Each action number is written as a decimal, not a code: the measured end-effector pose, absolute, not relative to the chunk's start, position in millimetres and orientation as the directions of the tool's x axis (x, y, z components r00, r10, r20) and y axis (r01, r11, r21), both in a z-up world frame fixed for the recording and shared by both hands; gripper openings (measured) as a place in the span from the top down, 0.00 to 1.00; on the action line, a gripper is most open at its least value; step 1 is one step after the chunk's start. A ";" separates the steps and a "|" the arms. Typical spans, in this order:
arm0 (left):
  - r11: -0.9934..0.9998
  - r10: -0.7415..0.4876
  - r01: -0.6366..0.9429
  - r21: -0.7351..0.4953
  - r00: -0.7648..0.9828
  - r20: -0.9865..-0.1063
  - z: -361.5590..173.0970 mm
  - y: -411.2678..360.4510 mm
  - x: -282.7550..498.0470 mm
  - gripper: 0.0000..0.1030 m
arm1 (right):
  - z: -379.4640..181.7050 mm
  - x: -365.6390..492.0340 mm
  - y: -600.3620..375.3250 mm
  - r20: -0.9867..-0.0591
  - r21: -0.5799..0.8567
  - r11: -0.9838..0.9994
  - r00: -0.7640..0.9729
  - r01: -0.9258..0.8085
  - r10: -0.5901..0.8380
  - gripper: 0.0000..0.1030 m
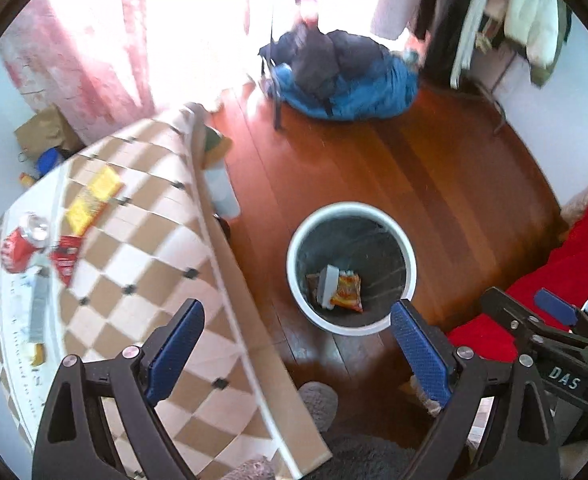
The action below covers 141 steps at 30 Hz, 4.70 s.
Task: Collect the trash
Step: 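Move both tools back over the table, then grasp the small white-and-blue box with the left tool while the right tool grasps the red candy wrapper, then carry the box and wrapper over the white bin and open both tools to drop them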
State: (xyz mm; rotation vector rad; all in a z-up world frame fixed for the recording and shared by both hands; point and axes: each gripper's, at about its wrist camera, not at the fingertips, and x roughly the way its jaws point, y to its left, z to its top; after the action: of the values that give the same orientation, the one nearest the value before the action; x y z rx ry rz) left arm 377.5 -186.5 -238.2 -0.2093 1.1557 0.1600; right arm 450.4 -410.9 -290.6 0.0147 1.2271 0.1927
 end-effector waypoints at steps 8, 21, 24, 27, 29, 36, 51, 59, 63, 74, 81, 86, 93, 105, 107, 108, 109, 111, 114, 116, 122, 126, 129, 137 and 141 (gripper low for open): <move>0.909 0.164 -0.413 -0.051 0.469 -0.868 -186.0 -72.6 308.4 0.07 | -204.8 408.1 -363.7 -0.862 0.232 0.951 0.411 -0.204 0.298 0.00; 0.657 0.361 -0.742 0.136 0.151 -0.920 -294.3 148.6 170.8 0.09 | -256.5 358.8 -104.5 -0.868 0.393 0.806 0.110 -0.442 0.484 0.00; 0.636 0.369 -0.752 0.175 0.097 -0.924 -314.1 170.0 164.1 0.09 | -288.7 359.5 -35.1 -0.876 0.416 0.792 0.038 -0.446 0.481 0.04; 0.626 0.372 -0.752 0.204 0.058 -0.926 -329.3 187.4 160.6 0.09 | -312.9 365.0 18.2 -0.889 0.401 0.800 0.022 -0.446 0.458 0.14; 0.629 0.365 -0.750 0.202 0.055 -0.930 -334.7 194.4 159.5 0.09 | -326.4 372.9 40.7 -0.900 0.376 0.812 0.034 -0.446 0.435 0.18; 0.729 0.327 -0.671 0.134 0.170 -0.929 -322.5 174.8 186.2 0.09 | -359.6 386.0 75.7 -0.917 0.350 0.817 0.011 -0.457 0.399 0.84; 0.927 0.220 -0.339 0.160 0.147 -0.964 -352.6 119.5 302.0 0.66 | -339.1 389.1 -25.5 -0.906 0.353 0.824 0.057 -0.443 0.419 0.95; 0.890 0.193 -0.446 0.099 0.169 -0.967 -348.5 139.4 289.2 0.68 | -335.1 402.8 -20.5 -0.888 0.406 0.818 0.039 -0.407 0.459 0.91; 0.824 0.212 -0.563 0.070 0.191 -0.958 -334.6 161.7 266.9 0.68 | -332.1 407.9 -4.8 -0.868 0.443 0.801 0.029 -0.403 0.495 0.68; 0.771 0.252 -0.635 0.046 0.238 -0.938 -313.8 178.0 244.1 0.69 | -355.7 423.7 72.2 -0.848 0.511 0.790 -0.049 -0.340 0.527 0.58; 0.780 0.331 -0.620 0.079 0.303 -0.894 -281.4 163.9 234.6 0.69 | -353.2 403.7 78.1 -0.881 0.428 0.796 0.000 -0.428 0.473 1.00; 0.787 0.375 -0.611 0.088 0.361 -0.854 -249.9 143.3 223.8 0.69 | -333.7 390.5 51.6 -0.866 0.424 0.780 0.045 -0.461 0.498 1.00; 0.806 0.386 -0.589 0.059 0.447 -0.807 -205.5 104.3 213.8 0.69 | -281.0 369.0 2.0 -0.825 0.423 0.737 0.111 -0.528 0.554 1.00; 0.695 0.499 -0.706 0.136 0.337 -0.798 -233.3 119.8 178.3 0.70 | -261.6 361.4 -9.8 -0.807 0.489 0.707 0.042 -0.511 0.589 0.56; 0.662 0.500 -0.736 0.143 0.292 -0.815 -251.1 138.0 173.5 0.70 | -278.4 364.7 6.7 -0.825 0.483 0.715 0.012 -0.506 0.565 0.53; 0.647 0.499 -0.749 0.144 0.273 -0.822 -259.0 146.8 171.9 0.70 | -287.2 366.1 17.2 -0.840 0.461 0.726 0.011 -0.510 0.542 0.53; 0.634 0.499 -0.760 0.146 0.258 -0.828 -265.9 155.1 170.5 0.70 | -295.6 367.9 25.8 -0.848 0.452 0.730 0.006 -0.513 0.530 0.53; 0.617 0.501 -0.772 0.152 0.236 -0.833 -276.6 165.5 170.2 0.70 | -312.7 372.3 44.2 -0.858 0.449 0.739 -0.011 -0.502 0.514 0.53; 0.599 0.501 -0.785 0.159 0.212 -0.839 -288.7 181.2 172.0 0.70 | -327.6 376.1 66.5 -0.861 0.447 0.739 -0.019 -0.504 0.508 0.53; 0.595 0.499 -0.788 0.160 0.206 -0.842 -294.4 188.6 172.3 0.70 | -336.8 375.7 85.0 -0.874 0.421 0.738 -0.019 -0.527 0.485 0.53; 0.610 0.493 -0.778 0.153 0.221 -0.841 -291.8 191.0 172.5 0.70 | -351.9 365.2 121.6 -0.908 0.314 0.719 0.025 -0.620 0.418 0.89; 0.627 0.484 -0.768 0.130 0.253 -0.838 -280.2 181.4 172.4 0.70 | -340.3 355.1 113.0 -0.892 0.321 0.690 0.037 -0.649 0.450 0.95; 0.656 0.478 -0.747 0.111 0.297 -0.827 -260.9 163.6 174.4 0.70 | -322.0 348.1 96.8 -0.866 0.352 0.671 0.046 -0.652 0.498 0.95; 0.771 0.414 -0.637 0.008 0.492 -0.765 -181.6 76.2 201.4 0.70 | -233.9 344.6 -2.5 -0.767 0.425 0.651 0.132 -0.628 0.628 0.95; 0.838 0.344 -0.544 -0.042 0.587 -0.733 -149.2 21.2 230.4 0.70 | -196.8 357.3 -76.8 -0.736 0.421 0.682 0.214 -0.598 0.643 0.95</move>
State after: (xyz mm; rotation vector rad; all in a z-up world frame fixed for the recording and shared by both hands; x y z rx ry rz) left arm 230.4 21.2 -149.2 -0.2747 0.7880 0.5252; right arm 357.3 -76.8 -196.8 0.0494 1.0462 0.8612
